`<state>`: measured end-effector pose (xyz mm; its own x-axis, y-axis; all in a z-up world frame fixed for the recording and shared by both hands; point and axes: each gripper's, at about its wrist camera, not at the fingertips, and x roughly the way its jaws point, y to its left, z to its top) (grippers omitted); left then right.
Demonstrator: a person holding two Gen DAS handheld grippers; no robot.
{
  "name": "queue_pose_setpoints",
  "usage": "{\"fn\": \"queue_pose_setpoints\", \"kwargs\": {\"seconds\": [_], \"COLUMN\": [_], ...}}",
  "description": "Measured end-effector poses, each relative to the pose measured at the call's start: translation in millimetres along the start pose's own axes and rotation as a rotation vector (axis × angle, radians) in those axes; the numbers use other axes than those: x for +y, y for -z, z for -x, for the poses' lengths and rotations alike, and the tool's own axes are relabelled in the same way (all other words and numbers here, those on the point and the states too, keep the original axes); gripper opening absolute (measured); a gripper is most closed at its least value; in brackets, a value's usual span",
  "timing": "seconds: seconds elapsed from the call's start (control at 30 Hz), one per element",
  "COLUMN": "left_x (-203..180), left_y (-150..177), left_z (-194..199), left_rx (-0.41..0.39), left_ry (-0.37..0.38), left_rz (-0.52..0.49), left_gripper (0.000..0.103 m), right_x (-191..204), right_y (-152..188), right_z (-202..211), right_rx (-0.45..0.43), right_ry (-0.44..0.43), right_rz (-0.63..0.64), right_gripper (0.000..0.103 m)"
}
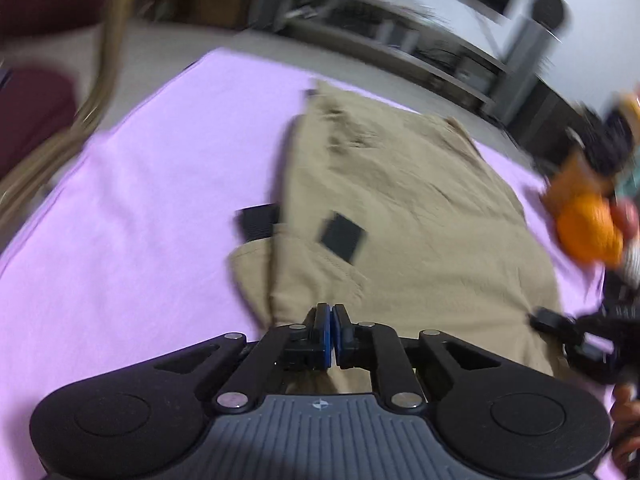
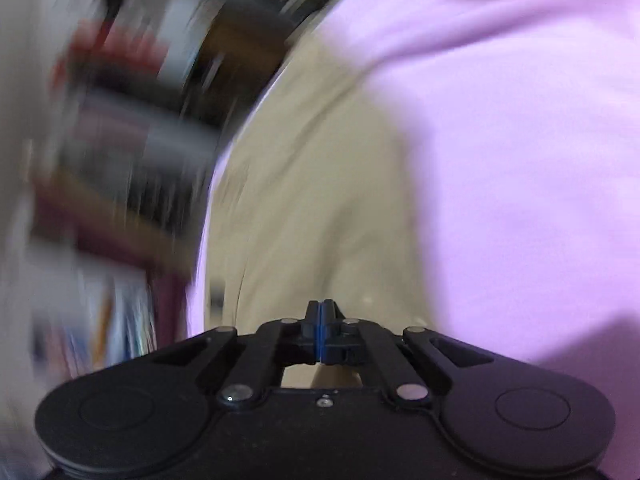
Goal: Fold clothes
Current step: 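Open the left gripper and withdraw both grippers from the trousers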
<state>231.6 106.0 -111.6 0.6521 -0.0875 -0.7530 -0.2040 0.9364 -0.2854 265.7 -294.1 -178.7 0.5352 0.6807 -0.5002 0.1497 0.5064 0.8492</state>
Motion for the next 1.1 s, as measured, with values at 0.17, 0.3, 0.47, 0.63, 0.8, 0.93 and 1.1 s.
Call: {"fn": "queue_pose_setpoints", "kwargs": {"seconds": [0.17,0.3,0.47,0.63,0.8,0.93,1.1], "left_x": [6,8,-1,-15,-36,-26,-26], "left_y": [13,35,68,100,110,125,129], "left_z": [63,114,141,132,116,95,91], "left_rx": [-0.055,-0.052,0.0,0.04,0.004,0.09,0.107], "left_ry": [-0.077,0.013,0.107,0.138,0.084,0.044,0.014], "left_rz": [-0.065,-0.096,-0.125,-0.128,-0.246,-0.222,-0.258], "left_gripper": [0.011,0.013,0.023,0.021,0.021,0.022,0.027], "right_x": [23,56,104,83,117,120,108], "right_y": [-1,29,74,139,190,205,204], "right_z": [97,174,155,73,26,12,6], "right_rx": [-0.089,-0.028,0.013,0.124,0.093,0.111,0.167], "right_ry": [0.227,0.204,0.148,0.264,0.356,0.399,0.441], "right_rz": [0.133,0.225,0.234,0.307,0.642,0.752,0.742], "right_gripper": [0.014,0.021,0.036,0.028,0.018,0.018,0.014]}}
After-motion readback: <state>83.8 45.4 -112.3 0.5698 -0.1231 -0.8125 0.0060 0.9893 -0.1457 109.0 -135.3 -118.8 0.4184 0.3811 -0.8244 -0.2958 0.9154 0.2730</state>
